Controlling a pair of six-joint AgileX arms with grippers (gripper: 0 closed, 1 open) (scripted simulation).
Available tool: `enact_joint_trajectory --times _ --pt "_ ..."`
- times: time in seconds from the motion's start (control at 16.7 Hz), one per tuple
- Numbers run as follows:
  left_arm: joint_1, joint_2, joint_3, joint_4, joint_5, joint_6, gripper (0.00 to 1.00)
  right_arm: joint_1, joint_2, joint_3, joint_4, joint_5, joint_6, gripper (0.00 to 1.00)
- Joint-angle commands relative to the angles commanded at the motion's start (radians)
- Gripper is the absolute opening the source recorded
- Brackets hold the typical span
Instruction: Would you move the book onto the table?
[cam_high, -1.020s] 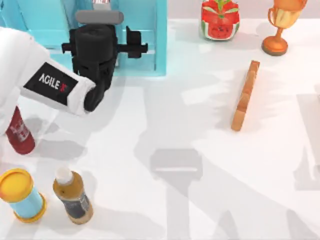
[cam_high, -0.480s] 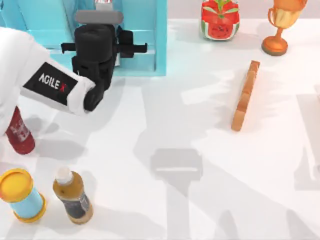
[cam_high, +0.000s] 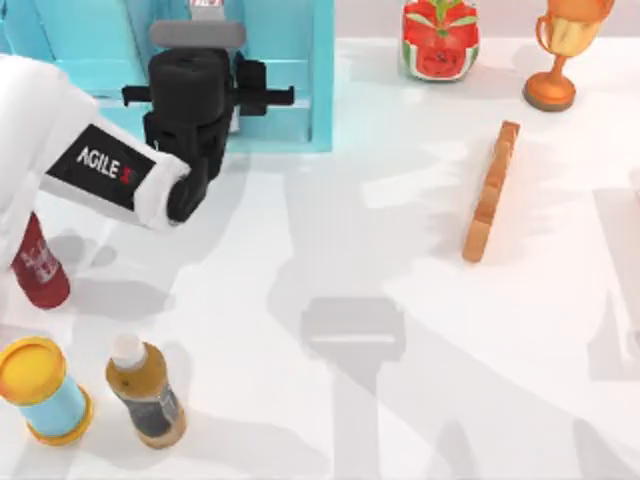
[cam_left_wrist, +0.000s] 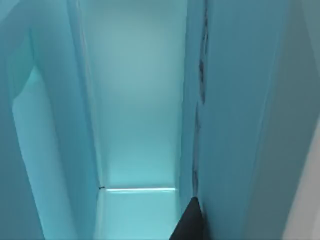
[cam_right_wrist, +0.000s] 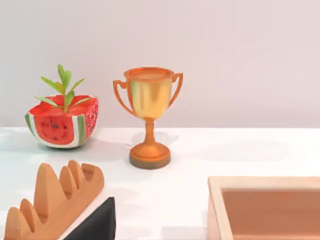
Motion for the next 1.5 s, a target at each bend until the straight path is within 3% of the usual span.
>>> enact_joint_trajectory --times 0.36,1.02,1.5 --pt "-0.046 -0.156 -0.086 -0.135 -0.053 -0.024 0.0 0.0 0.0 0.0 0.0 0.0 0.0 1.0" --pt "-0.222 -0.964 -0.349 -0.6 -0.232 -0.058 0.0 0.0 0.0 0.0 0.0 0.0 0.0 1.0" --pt "-0.244 -1.023 -0.39 -0.66 -0.258 -0.057 0.0 0.0 0.0 0.0 0.0 0.0 0.0 1.0"
